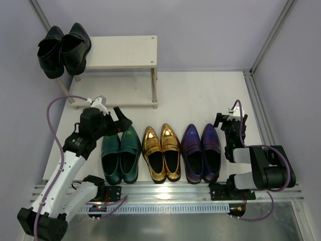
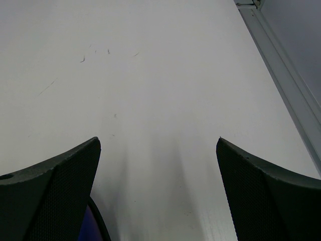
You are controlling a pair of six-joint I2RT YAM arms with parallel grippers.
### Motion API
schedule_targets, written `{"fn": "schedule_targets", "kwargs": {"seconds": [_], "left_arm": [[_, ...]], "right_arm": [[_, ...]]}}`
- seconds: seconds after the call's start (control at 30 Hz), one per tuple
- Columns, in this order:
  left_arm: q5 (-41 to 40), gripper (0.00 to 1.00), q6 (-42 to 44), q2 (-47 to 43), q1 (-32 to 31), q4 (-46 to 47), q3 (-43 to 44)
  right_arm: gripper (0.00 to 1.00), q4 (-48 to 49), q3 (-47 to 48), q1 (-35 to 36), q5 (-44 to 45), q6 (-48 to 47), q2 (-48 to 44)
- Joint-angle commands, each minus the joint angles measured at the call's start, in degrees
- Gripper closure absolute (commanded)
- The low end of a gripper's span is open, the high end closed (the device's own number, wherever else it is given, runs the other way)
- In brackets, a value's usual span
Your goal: Place and organize the shoes onto the shoe shelf
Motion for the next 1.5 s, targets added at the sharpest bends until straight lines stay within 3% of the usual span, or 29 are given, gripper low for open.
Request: {"fn": "schedule_targets", "kwargs": {"seconds": [0.0,0.17,0.27,0.4,0.57,0.63,0.67,0.83,0.93,0.97,1.03,1.1,1.13,1.2,1.3,1.47], "left_arm": [[-4.5,0.0,-3.8,-2.1,-2.9,1.1,-1.3],[-6.4,0.0,-4.7,1.3,-9.1,13.8,-2.0],[-12.1,0.0,-6.9,8.8,-12.7,10.6,3.4],[-29.1,0.0,-11.1,12.7,-22.8,1.5,7.2],[-38.3,0.0,-17.8,7.8,-29.1,13.1,-2.9],[-38.5,0.0,-16.1,6.9,-29.5,19.9,-5.0],[-39.7,0.0,-16.4,6.9,-29.6,19.1,-4.7],[-54.5,0.0,-4.6,9.8,-29.6,7.5,3.3],[-53.0,0.0,-2.8,8.1,-29.4,6.7,3.2],[-49.2,0.0,-3.0,7.4,-29.4,6.6,2.5],[-46.2,0.0,-7.7,7.5,-29.4,-0.3,6.2],[-46.0,0.0,-14.7,10.7,-29.5,-19.7,11.6],[-45.8,0.0,-16.9,11.9,-29.5,-25.9,16.8],[-41.5,0.0,-20.5,13.1,-29.5,-38.5,19.4],[-34.4,0.0,-25.4,12.9,-30.3,-44.6,17.8],[-31.2,0.01,-34.5,9.6,-30.9,-52.6,12.2]], "right_arm": [[0.03,2.9,0.5,-0.2,-0.5,0.7,-0.7],[0.03,2.9,0.5,-0.2,-0.6,0.8,-0.8],[0.03,2.9,0.5,-0.2,-0.5,0.8,-0.7],[0.03,2.9,0.5,-0.2,-0.5,0.8,-0.7],[0.03,2.9,0.5,-0.2,-0.5,0.8,-0.7],[0.03,2.9,0.4,-0.2,-0.5,0.8,-0.7],[0.03,2.9,0.4,-0.1,-0.5,0.8,-0.8],[0.03,2.9,0.5,-0.2,-0.6,0.8,-0.7],[0.03,2.9,0.5,-0.2,-0.5,0.7,-0.8],[0.03,2.8,0.4,-0.2,-0.6,0.8,-0.7],[0.03,2.8,0.4,-0.2,-0.6,0.8,-0.9],[0.03,2.9,0.5,-0.2,-0.5,0.8,-0.8],[0.03,2.9,0.5,-0.2,-0.6,0.8,-0.7],[0.03,2.8,0.5,-0.2,-0.5,0.8,-0.8],[0.03,2.9,0.4,-0.2,-0.5,0.7,-0.7],[0.03,2.9,0.5,-0.2,-0.5,0.8,-0.7]]}}
